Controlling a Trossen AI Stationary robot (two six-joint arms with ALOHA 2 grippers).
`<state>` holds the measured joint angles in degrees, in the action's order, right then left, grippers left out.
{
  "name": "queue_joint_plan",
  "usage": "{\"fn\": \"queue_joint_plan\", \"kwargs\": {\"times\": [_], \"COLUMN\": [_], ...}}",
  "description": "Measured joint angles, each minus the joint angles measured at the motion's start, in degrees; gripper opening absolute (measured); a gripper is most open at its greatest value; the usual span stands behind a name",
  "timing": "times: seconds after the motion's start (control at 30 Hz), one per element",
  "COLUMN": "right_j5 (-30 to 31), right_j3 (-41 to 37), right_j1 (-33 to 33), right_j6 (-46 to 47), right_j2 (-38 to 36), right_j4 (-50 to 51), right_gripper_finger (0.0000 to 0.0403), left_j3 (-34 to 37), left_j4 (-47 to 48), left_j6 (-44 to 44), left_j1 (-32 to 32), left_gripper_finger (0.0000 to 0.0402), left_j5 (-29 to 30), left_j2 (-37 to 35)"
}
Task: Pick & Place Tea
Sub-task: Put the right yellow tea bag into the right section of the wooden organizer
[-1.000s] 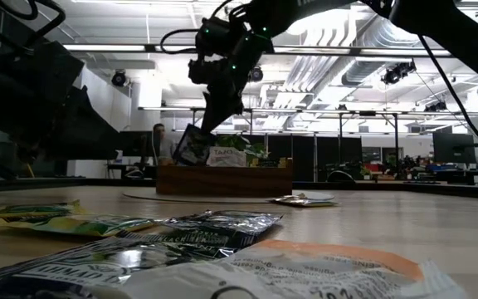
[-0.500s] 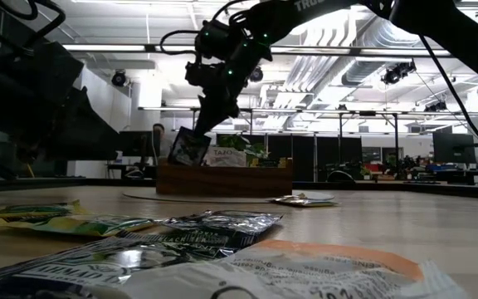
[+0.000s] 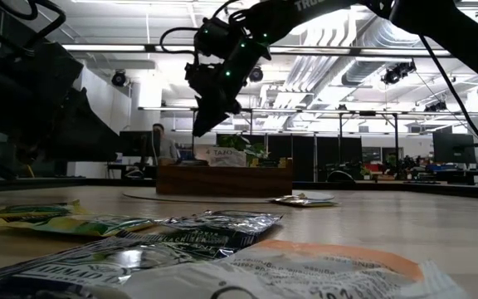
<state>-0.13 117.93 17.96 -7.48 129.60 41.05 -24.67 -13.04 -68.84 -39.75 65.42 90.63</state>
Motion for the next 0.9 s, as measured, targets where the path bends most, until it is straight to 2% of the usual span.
{"fn": "queue_joint_plan", "kwargs": {"times": [0.17, 0.33, 0.5, 0.9], "right_j5": [-0.2, 2.0, 7.0, 13.9], "right_j3": [2.0, 5.4, 6.0, 4.9], "right_j1": [-0.1, -1.9, -6.1, -18.7], "right_j6": [1.5, 1.5, 3.3, 9.1], "right_j2": [-0.1, -0.1, -0.1, -0.1], "right_j4": [1.3, 13.3, 23.7, 33.5], "right_gripper_finger": [0.0125, 0.0141, 0.0140, 0.0129], "left_j3": [0.0, 0.0, 0.0, 0.0], "left_j4": [0.1, 0.8, 1.1, 1.2], "left_j6": [0.0, 0.0, 0.0, 0.0], "left_j1": [0.0, 0.0, 0.0, 0.0], "left_gripper_finger": [0.0195, 0.0195, 0.0195, 0.0195], "left_j5": [-0.4, -1.0, -2.3, -5.8], "left_j2": [0.0, 0.0, 0.0, 0.0]}}
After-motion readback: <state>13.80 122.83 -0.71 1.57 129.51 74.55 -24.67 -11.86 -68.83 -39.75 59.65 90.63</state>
